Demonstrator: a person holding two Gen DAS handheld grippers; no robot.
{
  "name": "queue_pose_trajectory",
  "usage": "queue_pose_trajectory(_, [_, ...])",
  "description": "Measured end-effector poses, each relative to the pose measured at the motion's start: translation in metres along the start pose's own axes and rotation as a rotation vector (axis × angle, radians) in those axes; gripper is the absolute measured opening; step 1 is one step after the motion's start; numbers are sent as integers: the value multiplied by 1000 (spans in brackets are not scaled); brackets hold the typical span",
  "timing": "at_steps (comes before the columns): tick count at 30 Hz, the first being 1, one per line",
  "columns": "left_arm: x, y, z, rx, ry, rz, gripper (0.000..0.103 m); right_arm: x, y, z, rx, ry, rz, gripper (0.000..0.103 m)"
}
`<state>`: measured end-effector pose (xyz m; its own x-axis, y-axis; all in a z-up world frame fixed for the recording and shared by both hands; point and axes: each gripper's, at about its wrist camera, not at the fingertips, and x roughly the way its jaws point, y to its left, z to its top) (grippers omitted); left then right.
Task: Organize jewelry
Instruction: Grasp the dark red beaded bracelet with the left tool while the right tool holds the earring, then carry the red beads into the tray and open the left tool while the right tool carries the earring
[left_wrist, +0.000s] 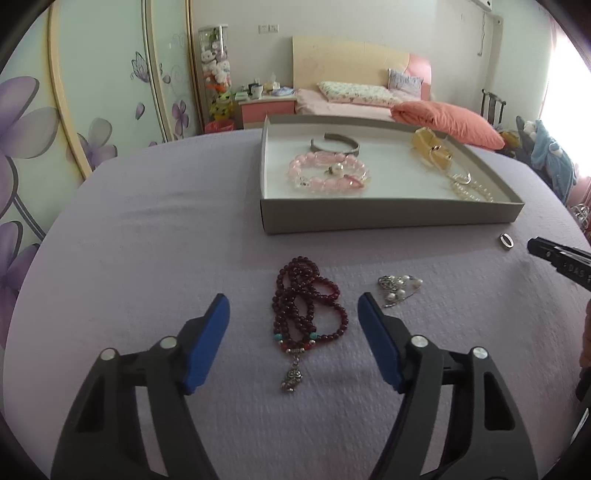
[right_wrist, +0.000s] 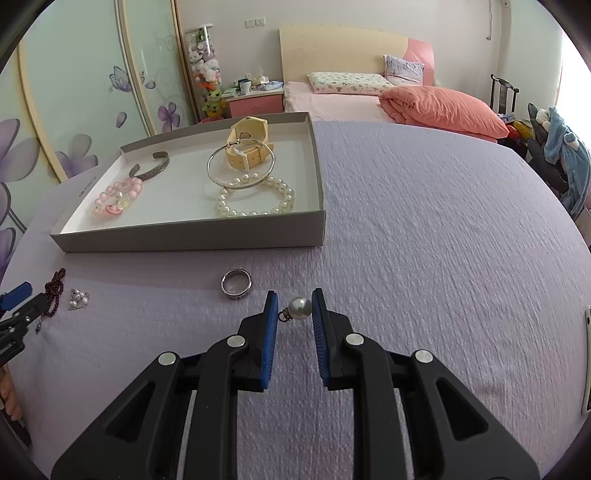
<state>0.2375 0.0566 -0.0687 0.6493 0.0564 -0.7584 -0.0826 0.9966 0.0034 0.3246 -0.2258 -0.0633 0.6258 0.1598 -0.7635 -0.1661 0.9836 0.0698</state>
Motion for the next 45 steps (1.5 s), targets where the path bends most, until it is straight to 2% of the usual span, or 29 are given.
queue_pose_trajectory(5, [12,-4,2,-12,39,-11,70,0,0,0,1,2,6,19])
queue_pose_trajectory(8, [18,-5,5,-12,57,2,64,1,0,1,2,2,8,19])
queue_pose_trajectory(11, [19,-6,7,-13,53,13,53,0,1,2,2,1,11,20])
queue_pose_trajectory(15, [18,-11,7,9,48,6,17,-1,2,3,2,-2,15,20])
queue_pose_trajectory(16, [18,-12,7,16,47,6,14,-1,2,3,2,-3,16,19])
queue_pose_trajectory(24, [5,-8,3,5,16,-45,8,-10,4,5,-1,-22,29,20])
queue_pose_trajectory(31, [-29,-7,9,1,-71,-83,8,-24,8,11,-7,-64,42,19])
queue_pose_trajectory(45, [-89,-23,55,2,-253,-145,8,-48,22,34,-41,-152,75,19])
